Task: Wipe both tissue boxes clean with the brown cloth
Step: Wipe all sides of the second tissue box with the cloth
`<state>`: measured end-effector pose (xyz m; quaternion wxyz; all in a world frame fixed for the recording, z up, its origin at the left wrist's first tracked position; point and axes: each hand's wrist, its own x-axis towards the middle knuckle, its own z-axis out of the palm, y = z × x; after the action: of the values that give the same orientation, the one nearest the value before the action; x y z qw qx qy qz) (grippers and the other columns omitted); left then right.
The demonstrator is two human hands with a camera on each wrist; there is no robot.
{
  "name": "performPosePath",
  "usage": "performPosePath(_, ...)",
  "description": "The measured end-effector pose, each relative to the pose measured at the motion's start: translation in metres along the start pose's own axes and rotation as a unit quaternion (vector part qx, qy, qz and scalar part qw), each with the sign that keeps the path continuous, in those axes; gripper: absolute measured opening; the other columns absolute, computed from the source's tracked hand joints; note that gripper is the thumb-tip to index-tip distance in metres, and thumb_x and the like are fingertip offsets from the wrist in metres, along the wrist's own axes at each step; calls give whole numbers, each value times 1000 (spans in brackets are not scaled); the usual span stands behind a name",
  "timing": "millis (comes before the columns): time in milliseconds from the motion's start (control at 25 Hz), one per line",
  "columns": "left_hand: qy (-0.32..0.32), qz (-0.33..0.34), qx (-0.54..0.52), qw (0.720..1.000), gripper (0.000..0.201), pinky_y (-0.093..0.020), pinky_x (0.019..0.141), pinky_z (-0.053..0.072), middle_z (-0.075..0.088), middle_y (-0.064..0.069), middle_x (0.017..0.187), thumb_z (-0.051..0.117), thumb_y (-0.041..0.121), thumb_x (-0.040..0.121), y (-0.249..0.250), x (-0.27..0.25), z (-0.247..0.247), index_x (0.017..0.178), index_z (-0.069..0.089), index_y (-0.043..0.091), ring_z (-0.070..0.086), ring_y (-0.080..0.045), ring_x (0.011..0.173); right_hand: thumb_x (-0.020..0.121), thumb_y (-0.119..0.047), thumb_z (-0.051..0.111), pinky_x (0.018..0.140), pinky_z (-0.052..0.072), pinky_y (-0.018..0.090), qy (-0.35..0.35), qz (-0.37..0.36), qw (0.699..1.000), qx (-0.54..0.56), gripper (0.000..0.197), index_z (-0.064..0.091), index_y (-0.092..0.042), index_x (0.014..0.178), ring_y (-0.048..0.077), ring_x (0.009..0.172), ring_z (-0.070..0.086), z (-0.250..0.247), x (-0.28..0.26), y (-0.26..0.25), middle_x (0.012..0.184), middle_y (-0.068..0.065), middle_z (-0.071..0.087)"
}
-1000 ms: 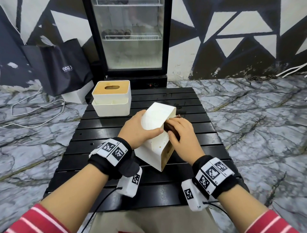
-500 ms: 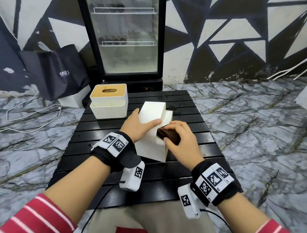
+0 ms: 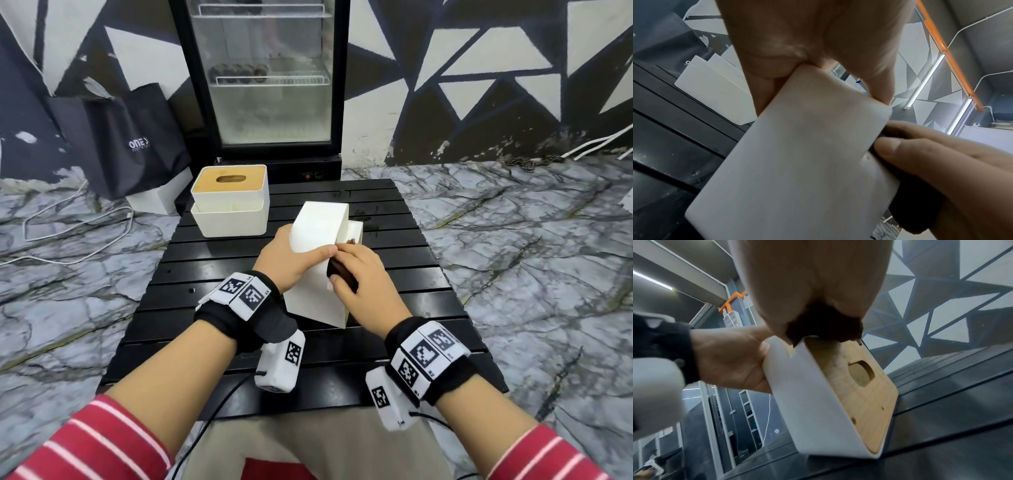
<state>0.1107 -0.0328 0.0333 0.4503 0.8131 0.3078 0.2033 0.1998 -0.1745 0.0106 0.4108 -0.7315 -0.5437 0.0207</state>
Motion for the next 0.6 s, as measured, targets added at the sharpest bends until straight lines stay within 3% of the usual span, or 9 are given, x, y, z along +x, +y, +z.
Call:
performPosePath(120, 3, -1, -6, 1000, 84, -27, 79, 44, 64, 8, 109, 66, 74, 49, -4, 4, 1, 117, 54, 25, 59, -13, 101, 82, -18, 52, 107, 14, 17, -7, -50, 998, -25, 39, 54, -11, 120, 19, 125, 34, 5, -12, 2, 130, 1, 49)
performPosePath(240, -4, -10, -4, 1000, 92, -32, 87, 48, 63, 6, 112, 67, 78, 47, -9, 6, 2, 119, 53, 23, 59, -15, 105, 83, -23, 52, 103, 11, 8, -26, -57, 998, -16, 40, 54, -15, 122, 11, 122, 33, -5, -10, 11, 130, -1, 48)
performPosePath(400, 7, -6, -18, 1000, 89, -27, 82, 46, 63, 7, 112, 67, 75, 48, -11, 7, 3, 119, 53, 23, 59, -14, 104, 83, -33, 38, 106, 14, 17, -3, -19, 1000, -25, 48, 50, -12, 124, 18, 125, 33, 7, -4, 3, 130, 0, 46)
performPosePath(520, 9, -6, -18, 1000, 93, -27, 83, 44, 62, 7, 115, 66, 75, 47, -11, 7, 3, 123, 51, 23, 57, -13, 106, 86, -25, 42, 109, 12, 23, -3, -29, 998, -54, 45, 45, -10, 128, 23, 131, 26, 15, -15, 1, 136, 4, 41)
performPosePath(600, 2, 0, -21, 1000, 91, -28, 84, 45, 62, 7, 114, 67, 74, 48, -12, 7, 4, 122, 51, 23, 58, -14, 105, 87, -29, 44, 109, 11, 21, -34, -50, 997, -49, 49, 41, -13, 132, 18, 132, 23, 5, -18, 9, 139, 2, 38)
